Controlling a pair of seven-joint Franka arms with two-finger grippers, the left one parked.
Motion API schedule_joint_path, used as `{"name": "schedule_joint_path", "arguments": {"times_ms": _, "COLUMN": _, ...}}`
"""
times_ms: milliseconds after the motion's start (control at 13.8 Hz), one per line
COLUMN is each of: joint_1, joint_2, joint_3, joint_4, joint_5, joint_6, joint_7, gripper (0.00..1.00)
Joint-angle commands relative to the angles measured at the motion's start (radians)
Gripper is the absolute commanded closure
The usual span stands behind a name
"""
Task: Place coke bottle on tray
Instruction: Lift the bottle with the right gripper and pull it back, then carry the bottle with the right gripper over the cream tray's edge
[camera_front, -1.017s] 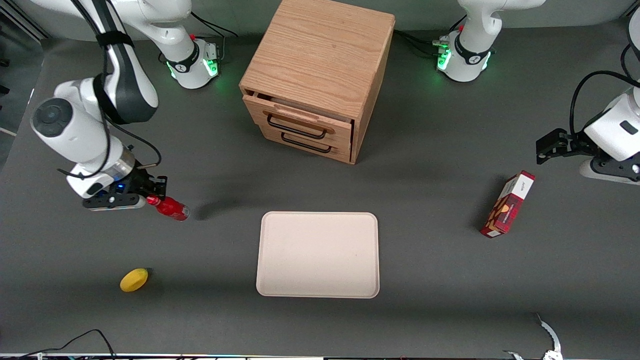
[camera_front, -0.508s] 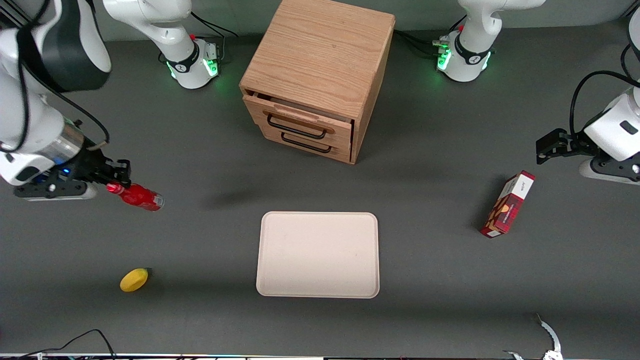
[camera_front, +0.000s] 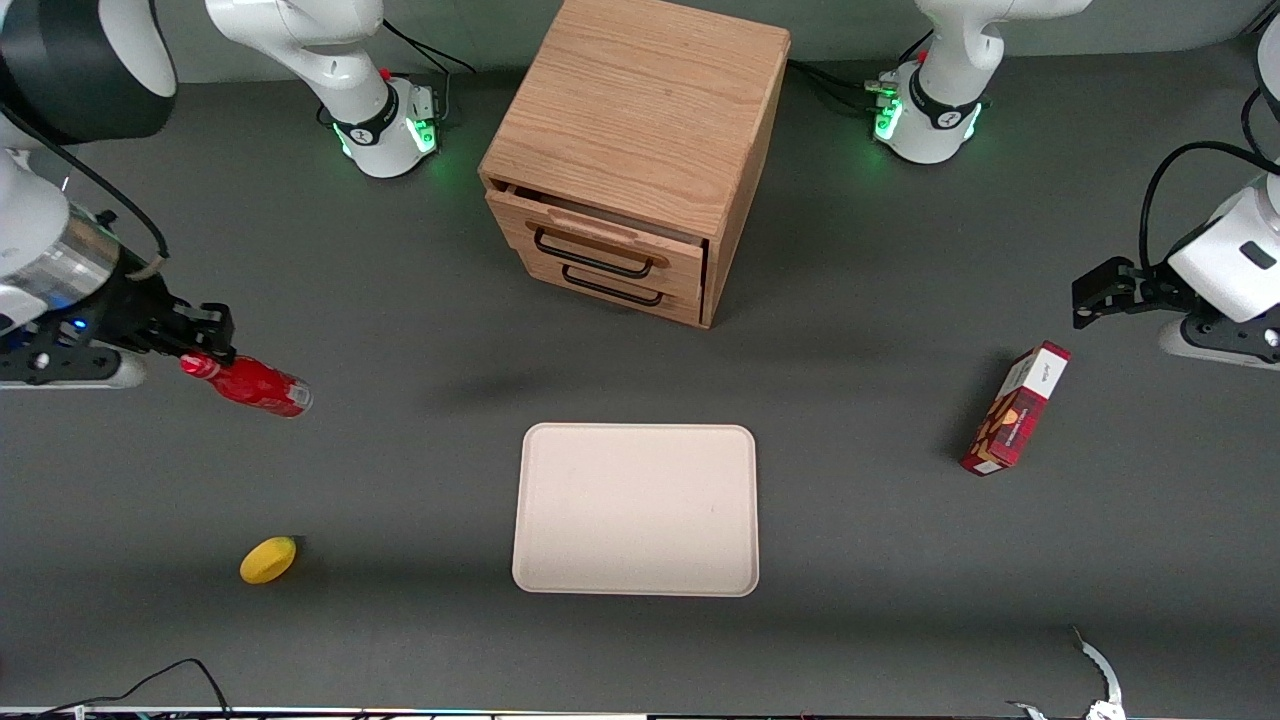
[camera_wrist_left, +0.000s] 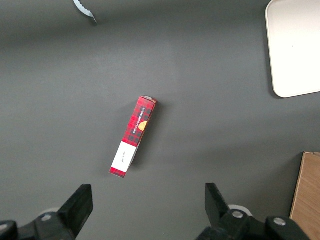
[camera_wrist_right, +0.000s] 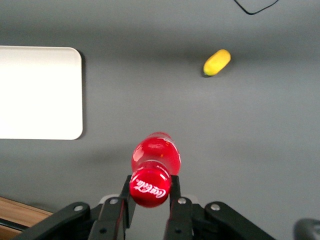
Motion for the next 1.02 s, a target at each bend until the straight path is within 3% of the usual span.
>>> {"name": "schedule_joint_path", "arguments": {"times_ms": 0, "joint_1": 0.083, "joint_2": 0.113, "joint_3": 0.000, "joint_4": 0.146, "joint_5": -0.007, "joint_6": -0.030, "joint_7": 0.117, "gripper": 1.00}}
{"name": "schedule_joint_path", "arguments": {"times_ms": 363, "joint_1": 0.215, "joint_2": 0.275, "joint_3": -0.002, "joint_4": 0.301, "joint_5": -0.012, "joint_6": -0.022, "joint_7": 0.275, "gripper": 1.00}}
{"name": "schedule_joint_path", "arguments": {"times_ms": 944, "joint_1": 0.297, "joint_2": 0.504, "joint_3": -0.015, "joint_4": 0.468, "joint_5": -0.016, "joint_6": 0.084, "joint_7": 0.344, "gripper": 1.00}}
